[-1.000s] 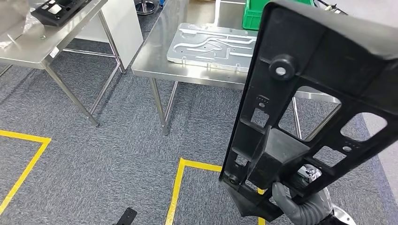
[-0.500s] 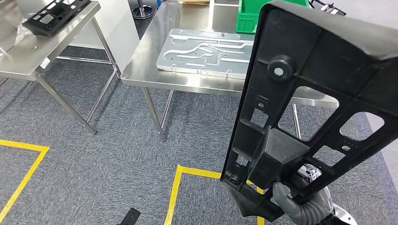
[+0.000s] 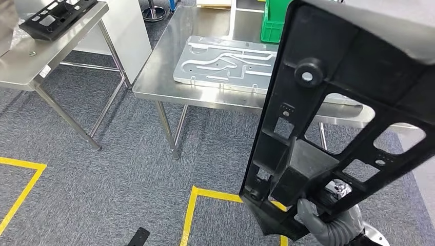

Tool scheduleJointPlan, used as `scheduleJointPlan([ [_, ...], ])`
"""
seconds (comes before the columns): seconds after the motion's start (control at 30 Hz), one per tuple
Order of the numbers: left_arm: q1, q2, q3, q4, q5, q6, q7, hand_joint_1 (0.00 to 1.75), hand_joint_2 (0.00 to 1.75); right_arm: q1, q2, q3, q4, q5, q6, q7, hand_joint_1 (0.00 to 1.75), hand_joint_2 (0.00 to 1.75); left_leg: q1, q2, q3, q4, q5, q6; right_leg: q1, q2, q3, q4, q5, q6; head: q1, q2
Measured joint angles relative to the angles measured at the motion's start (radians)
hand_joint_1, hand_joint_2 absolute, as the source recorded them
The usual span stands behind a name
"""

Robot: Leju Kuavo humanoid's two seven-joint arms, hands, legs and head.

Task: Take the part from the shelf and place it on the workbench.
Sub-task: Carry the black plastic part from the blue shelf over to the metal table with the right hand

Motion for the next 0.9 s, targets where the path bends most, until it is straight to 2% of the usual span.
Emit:
scheduleJointPlan([
  [0.03,0.001,-0.001,0.000,0.000,0.000,0.000,0.000,0.00,1.75,0.001,0.000,0.000,0.001,0.000,0.001,0.000,1.75,1.75,0.001,0.000,0.005,0.000,-0.005,-0.001,-0.004,0.000,-0.025,0.027,0.006,0.004,0.000,0.000],
  [0.07,0.001,-0.001,0.000,0.000,0.000,0.000,0.000,0.00,1.75,0.001,0.000,0.000,0.002,-0.001,0.001,0.000,1.75,1.75,0.002,-0.001,0.012,0.001,-0.011,-0.003,-0.007,-0.001,-0.029,0.015,0.032,0.008,0.000,0.000],
  [0.13,0.002,-0.001,0.001,0.000,0.000,0.000,-0.001,0.00,1.75,0.001,0.000,0.000,0.003,-0.002,0.001,-0.001,1.75,1.75,0.004,-0.003,0.028,0.003,-0.024,-0.010,-0.014,-0.004,0.014,-0.106,0.119,0.012,0.000,0.000],
  [0.17,0.002,-0.002,0.001,0.000,0.000,0.000,-0.001,0.00,1.75,0.001,0.000,0.000,0.003,-0.002,0.001,-0.001,1.75,1.75,0.003,-0.004,0.034,0.005,-0.032,-0.016,-0.014,-0.005,0.041,-0.169,0.148,0.012,0.000,0.000],
  [0.2,0.001,-0.002,0.001,0.000,0.000,0.000,-0.002,0.00,1.75,0.001,0.000,0.000,0.003,-0.002,0.001,-0.002,1.75,1.75,0.001,-0.004,0.038,0.006,-0.039,-0.023,-0.013,-0.005,0.060,-0.212,0.164,0.008,0.000,0.000],
  [0.23,0.001,-0.002,0.001,0.000,0.000,0.000,-0.002,0.00,1.75,0.001,0.000,0.000,0.003,-0.002,0.001,-0.003,1.75,1.75,0.000,-0.005,0.039,0.006,-0.045,-0.029,-0.012,-0.003,0.068,-0.232,0.165,0.003,0.000,0.000],
  [0.33,-0.001,-0.002,0.001,0.000,-0.001,0.000,-0.003,0.00,1.75,0.002,-0.001,0.000,0.003,-0.003,0.001,-0.004,1.75,1.75,0.002,-0.004,0.048,0.006,-0.057,-0.047,-0.008,0.002,0.075,-0.236,0.156,-0.019,0.000,0.000],
  [0.37,-0.002,-0.002,0.001,0.000,-0.001,0.000,-0.003,0.00,1.75,0.002,-0.001,0.000,0.002,-0.003,0.001,-0.004,1.75,1.75,0.004,-0.003,0.043,0.024,-0.067,-0.052,-0.008,0.001,0.080,-0.239,0.154,-0.026,0.000,0.000],
  [0.4,-0.003,-0.002,0.001,0.000,-0.002,0.000,-0.003,0.00,1.75,0.002,-0.001,0.000,0.002,-0.003,0.001,-0.005,1.75,1.75,0.005,-0.003,0.027,0.062,-0.087,-0.056,-0.010,0.000,0.086,-0.242,0.152,-0.033,-0.001,0.000],
  [0.43,-0.002,-0.002,0.001,0.000,-0.002,0.000,-0.003,0.00,1.75,0.002,-0.001,0.000,0.002,-0.003,0.001,-0.006,1.75,1.75,0.006,-0.003,-0.003,0.123,-0.114,-0.059,-0.010,-0.001,0.091,-0.243,0.149,-0.039,-0.001,0.000],
  [0.5,-0.001,-0.002,0.001,0.000,-0.002,0.000,-0.003,0.00,1.75,0.003,-0.001,0.000,0.002,-0.003,0.002,-0.006,1.75,1.75,0.007,-0.003,-0.086,0.264,-0.164,-0.062,-0.007,-0.003,0.100,-0.243,0.140,-0.045,-0.001,0.000],
  [0.53,0.001,-0.002,0.001,0.000,-0.002,0.000,-0.003,0.00,1.75,0.004,-0.001,0.000,0.003,-0.003,0.002,-0.006,1.75,1.75,0.007,-0.003,-0.117,0.305,-0.166,-0.062,-0.005,-0.002,0.105,-0.243,0.135,-0.046,-0.001,0.000],
  [0.57,0.002,-0.002,0.001,0.000,-0.002,0.000,-0.003,0.00,1.75,0.004,-0.001,0.000,0.003,-0.003,0.002,-0.006,1.75,1.75,0.006,-0.003,-0.130,0.306,-0.146,-0.059,-0.003,0.000,0.112,-0.243,0.129,-0.046,-0.001,0.000],
  [0.6,0.003,-0.002,0.001,0.000,-0.002,0.000,-0.003,0.00,1.75,0.005,-0.001,0.000,0.003,-0.003,0.002,-0.006,1.75,1.75,0.005,-0.003,-0.121,0.266,-0.106,-0.055,-0.001,0.001,0.122,-0.243,0.123,-0.046,-0.001,0.000],
  [0.63,0.003,-0.002,0.001,0.000,-0.002,0.000,-0.003,0.00,1.75,0.005,-0.001,0.000,0.003,-0.003,0.003,-0.006,1.75,1.75,0.003,-0.003,-0.097,0.194,-0.056,-0.047,0.000,0.002,0.131,-0.243,0.116,-0.045,-0.001,0.000],
  [0.67,0.003,-0.001,0.001,0.000,-0.002,0.000,-0.003,0.00,1.75,0.004,-0.001,0.000,0.003,-0.003,0.003,-0.006,1.75,1.75,0.000,-0.003,-0.070,0.125,-0.018,-0.038,0.001,0.003,0.140,-0.243,0.109,-0.042,-0.001,0.000],
  [0.7,0.003,-0.001,0.001,0.000,-0.002,0.001,-0.003,0.00,1.75,0.004,-0.001,0.000,0.003,-0.003,0.003,-0.006,1.75,1.75,-0.004,-0.002,-0.048,0.070,0.006,-0.031,0.002,0.004,0.144,-0.243,0.104,-0.038,-0.001,0.000],
  [0.73,0.003,0.000,0.001,0.000,-0.002,0.001,-0.003,0.00,1.75,0.004,-0.001,0.000,0.003,-0.004,0.003,-0.006,1.75,1.75,-0.009,-0.002,-0.037,0.038,0.015,-0.026,0.002,0.004,0.146,-0.243,0.100,-0.033,0.000,0.000],
  [0.8,0.003,0.000,0.001,0.000,-0.002,0.001,-0.003,0.00,1.75,0.004,-0.001,0.000,0.003,-0.004,0.004,-0.006,1.75,1.75,-0.013,-0.002,-0.034,0.025,0.010,-0.021,0.001,0.005,0.146,-0.247,0.097,-0.022,-0.001,0.000],
  [0.87,0.004,-0.001,0.001,0.000,-0.002,0.001,-0.003,0.00,1.75,0.003,-0.002,0.000,0.001,-0.004,0.004,-0.007,1.75,1.75,-0.007,-0.002,-0.023,0.011,0.011,-0.014,0.001,0.004,0.148,-0.241,0.088,-0.011,0.000,0.000],
  [0.9,0.003,-0.001,0.002,0.000,-0.002,0.001,-0.003,0.00,1.75,0.002,-0.002,0.000,0.001,-0.005,0.004,-0.008,1.75,1.75,-0.004,-0.002,-0.015,0.003,0.011,-0.010,0.002,0.003,0.137,-0.215,0.074,-0.007,0.000,0.000],
])
